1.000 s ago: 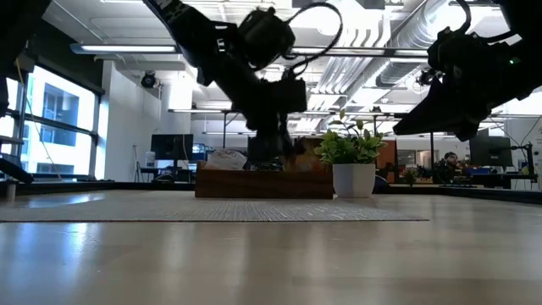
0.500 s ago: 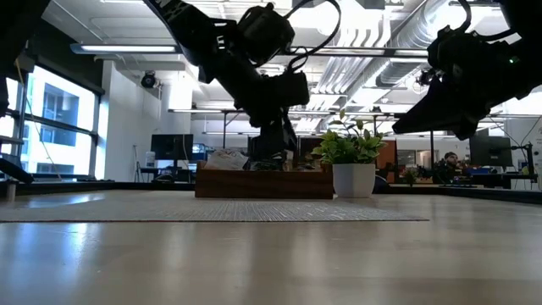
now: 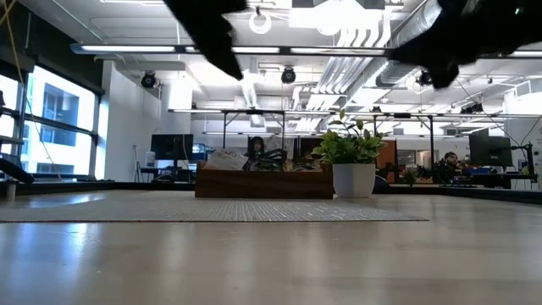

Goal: Pick & Place Tea
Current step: Return to Home Position

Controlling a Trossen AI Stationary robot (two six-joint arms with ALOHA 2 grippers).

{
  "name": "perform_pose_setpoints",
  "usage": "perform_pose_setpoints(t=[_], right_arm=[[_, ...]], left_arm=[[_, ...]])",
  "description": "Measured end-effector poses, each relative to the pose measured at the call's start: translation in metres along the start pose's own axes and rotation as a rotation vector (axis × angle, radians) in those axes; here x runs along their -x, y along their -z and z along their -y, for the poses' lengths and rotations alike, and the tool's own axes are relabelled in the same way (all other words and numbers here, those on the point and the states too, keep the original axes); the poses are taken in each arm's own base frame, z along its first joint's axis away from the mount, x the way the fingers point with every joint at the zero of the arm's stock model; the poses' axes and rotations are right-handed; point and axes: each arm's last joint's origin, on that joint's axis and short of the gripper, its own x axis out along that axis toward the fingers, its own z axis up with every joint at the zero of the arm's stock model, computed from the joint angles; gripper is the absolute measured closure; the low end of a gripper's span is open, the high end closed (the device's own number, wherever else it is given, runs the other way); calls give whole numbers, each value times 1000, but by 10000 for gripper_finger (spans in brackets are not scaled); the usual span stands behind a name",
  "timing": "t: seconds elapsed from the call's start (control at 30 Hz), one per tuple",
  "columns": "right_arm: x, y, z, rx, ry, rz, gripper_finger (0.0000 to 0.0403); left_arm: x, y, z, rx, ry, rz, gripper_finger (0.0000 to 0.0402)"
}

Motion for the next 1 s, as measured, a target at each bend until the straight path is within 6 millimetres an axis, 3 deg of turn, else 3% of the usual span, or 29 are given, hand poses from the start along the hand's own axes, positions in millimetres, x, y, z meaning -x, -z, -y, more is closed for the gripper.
perform_pose_setpoints(t=[0.17, 0.33, 0.53, 0.63, 0.83, 1.0], right_arm=[[26, -21, 13, 105, -18, 90, 403], [39, -15, 24, 125, -12, 13, 403], [41, -15, 23, 186, -84, 19, 403], [39, -4, 22, 222, -162, 100, 403], [45, 15, 28, 261, -255, 267, 403], [50, 25, 35, 268, -248, 287, 403]], left_arm=[[68, 29, -44, 253, 134, -19, 229], [107, 81, -48, 399, 227, 134, 229], [106, 145, -27, 508, 337, 501, 229], [97, 172, -16, 527, 411, 671, 229], [104, 198, -14, 470, 491, 909, 229], [108, 211, -13, 442, 551, 898, 229]])
